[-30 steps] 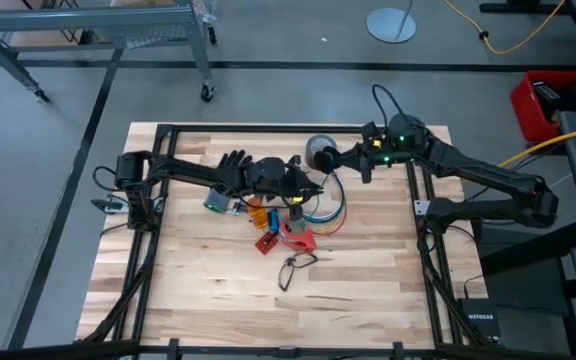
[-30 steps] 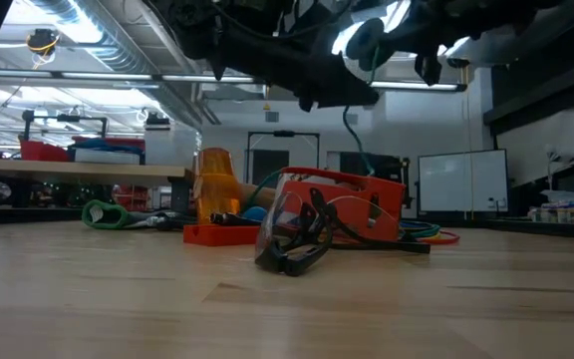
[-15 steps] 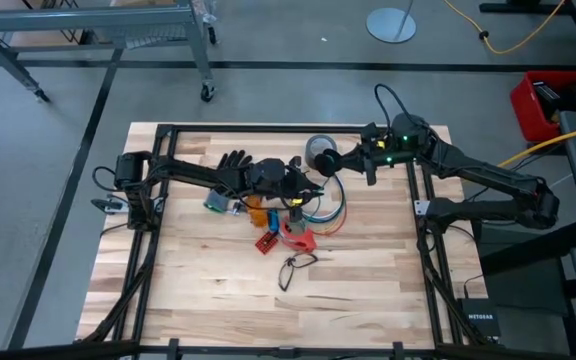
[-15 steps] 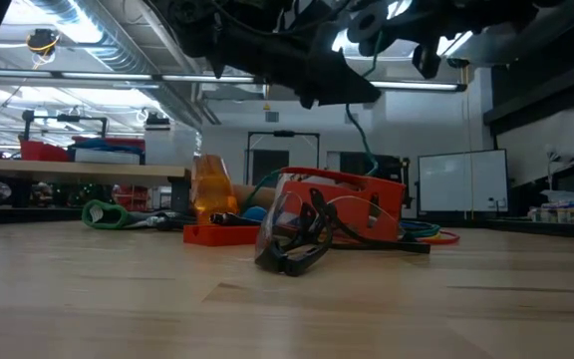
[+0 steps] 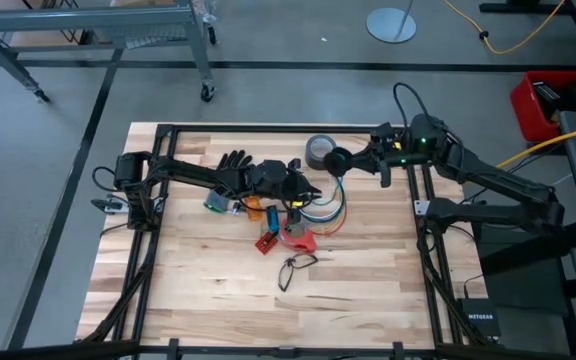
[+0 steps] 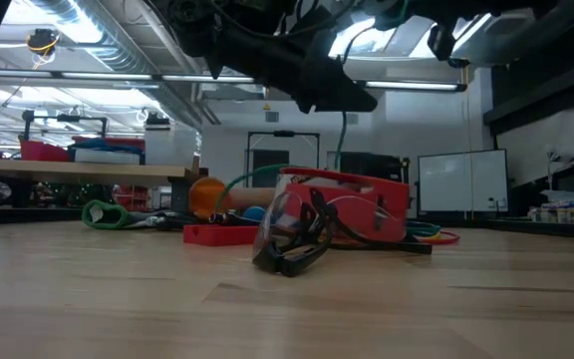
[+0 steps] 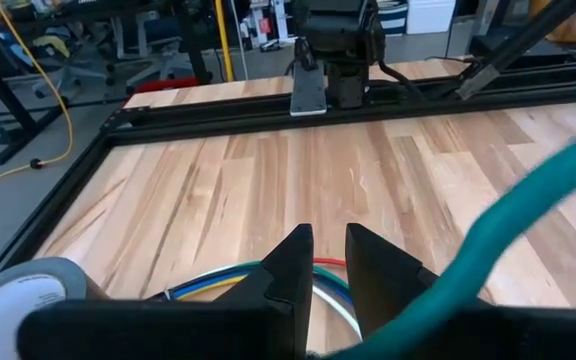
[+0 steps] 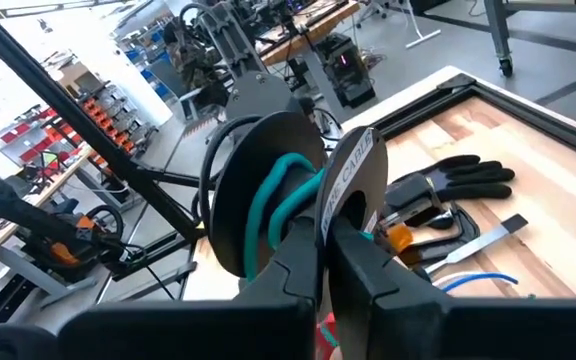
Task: Coil cords
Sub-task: Coil the green wire on the spool
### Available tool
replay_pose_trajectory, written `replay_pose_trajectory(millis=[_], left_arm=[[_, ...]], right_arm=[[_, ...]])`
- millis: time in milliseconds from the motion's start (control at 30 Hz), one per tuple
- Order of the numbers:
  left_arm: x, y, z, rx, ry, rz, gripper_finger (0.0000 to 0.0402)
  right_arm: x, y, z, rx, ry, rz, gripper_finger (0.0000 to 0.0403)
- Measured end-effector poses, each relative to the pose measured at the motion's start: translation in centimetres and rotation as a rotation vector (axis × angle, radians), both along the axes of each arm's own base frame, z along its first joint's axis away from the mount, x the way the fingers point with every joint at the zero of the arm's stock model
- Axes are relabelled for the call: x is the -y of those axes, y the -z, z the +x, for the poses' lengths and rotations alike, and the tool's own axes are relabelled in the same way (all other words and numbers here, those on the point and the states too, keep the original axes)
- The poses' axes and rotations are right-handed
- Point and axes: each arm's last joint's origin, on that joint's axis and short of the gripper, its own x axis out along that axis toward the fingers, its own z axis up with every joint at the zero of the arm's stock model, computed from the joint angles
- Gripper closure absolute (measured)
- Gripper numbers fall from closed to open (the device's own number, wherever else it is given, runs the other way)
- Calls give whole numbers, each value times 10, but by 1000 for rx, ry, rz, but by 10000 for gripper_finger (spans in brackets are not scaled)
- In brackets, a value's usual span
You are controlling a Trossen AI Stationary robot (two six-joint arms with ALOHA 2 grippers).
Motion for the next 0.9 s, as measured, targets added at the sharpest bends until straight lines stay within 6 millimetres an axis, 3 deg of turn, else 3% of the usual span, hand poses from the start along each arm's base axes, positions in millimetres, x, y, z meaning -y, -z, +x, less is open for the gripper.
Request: replay_pose_trajectory(millis=[167,433,633,900], left_arm=[[0,0,0,0,2,-1,350],[0,0,0,2,2,-2,397],[-1,3,-1,-36,-1,-10,401],[-24,10,-7,-103,-97,-107,401]], right_arm=[[-2,-1,-5,-8,10,2,391],[-2,1,-5,-23,12,5,391],[-3,8,-7,-92,12,39,391],[-7,25,-13,-265,-23,112,391]])
